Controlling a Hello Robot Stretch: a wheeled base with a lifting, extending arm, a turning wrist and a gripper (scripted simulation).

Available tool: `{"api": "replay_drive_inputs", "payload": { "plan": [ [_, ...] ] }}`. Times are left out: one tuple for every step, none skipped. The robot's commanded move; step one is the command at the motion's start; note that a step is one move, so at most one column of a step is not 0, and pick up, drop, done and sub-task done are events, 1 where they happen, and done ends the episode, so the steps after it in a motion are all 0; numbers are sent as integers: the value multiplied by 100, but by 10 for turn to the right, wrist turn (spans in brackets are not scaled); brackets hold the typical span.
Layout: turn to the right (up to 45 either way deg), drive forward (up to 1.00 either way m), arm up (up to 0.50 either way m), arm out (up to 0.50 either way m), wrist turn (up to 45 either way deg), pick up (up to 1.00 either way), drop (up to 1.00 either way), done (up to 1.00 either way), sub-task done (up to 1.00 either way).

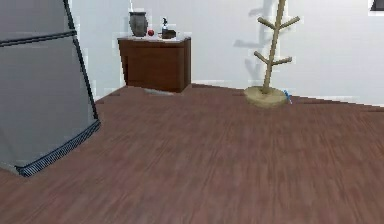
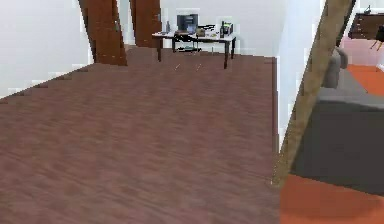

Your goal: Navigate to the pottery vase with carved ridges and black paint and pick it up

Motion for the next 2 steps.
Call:
{"api": "replay_drive_inputs", "payload": {
  "plan": [
    [-150, 0, 0, 0, 0, 0, 0, 0, 0],
    [0, 100, 0, 0, 0, 0, 0, 0, 0]
  ]
}}
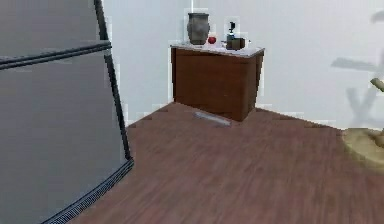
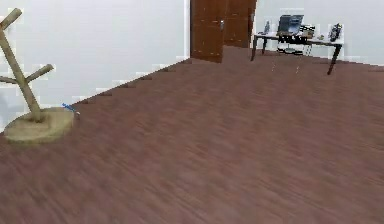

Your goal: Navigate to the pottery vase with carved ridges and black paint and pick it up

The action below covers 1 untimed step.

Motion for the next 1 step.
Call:
{"api": "replay_drive_inputs", "payload": {
  "plan": [
    [0, 100, 0, 0, 0, 0, 0, 0, 0]
  ]
}}
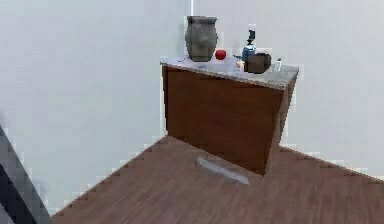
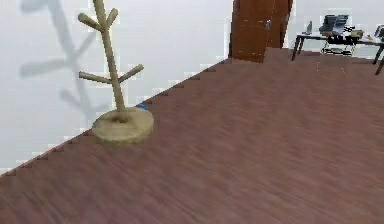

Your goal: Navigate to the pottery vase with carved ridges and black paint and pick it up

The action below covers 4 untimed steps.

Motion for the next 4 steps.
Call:
{"api": "replay_drive_inputs", "payload": {
  "plan": [
    [0, 100, 0, 0, 0, 0, 0, 0, 0],
    [-90, 0, 0, 0, 0, 0, 0, 0, 0],
    [0, 15, 0, 0, 0, 0, 0, 0, 0],
    [-450, 0, 0, 0, 0, 0, 0, 0, 0]
  ]
}}
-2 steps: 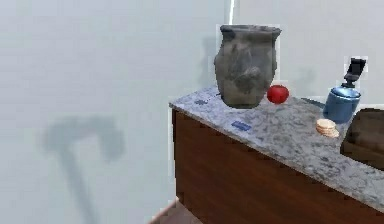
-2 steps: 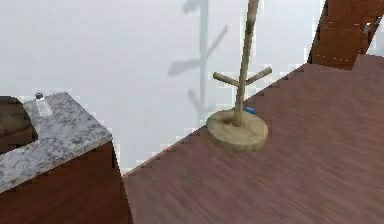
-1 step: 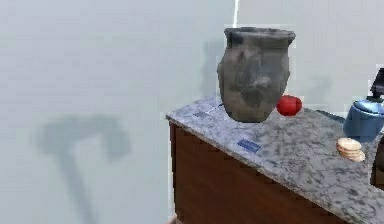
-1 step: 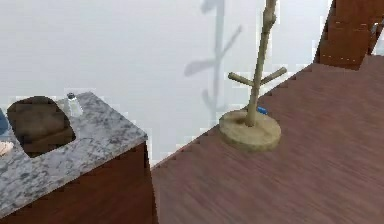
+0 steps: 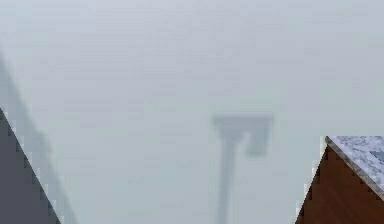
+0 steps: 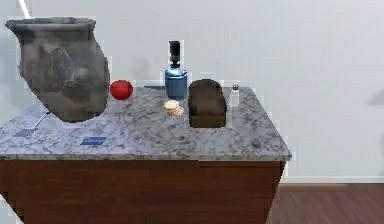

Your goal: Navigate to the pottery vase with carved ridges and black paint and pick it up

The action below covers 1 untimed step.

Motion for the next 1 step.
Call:
{"api": "replay_drive_inputs", "payload": {
  "plan": [
    [-240, 0, 0, 0, 0, 0, 0, 0, 0]
  ]
}}
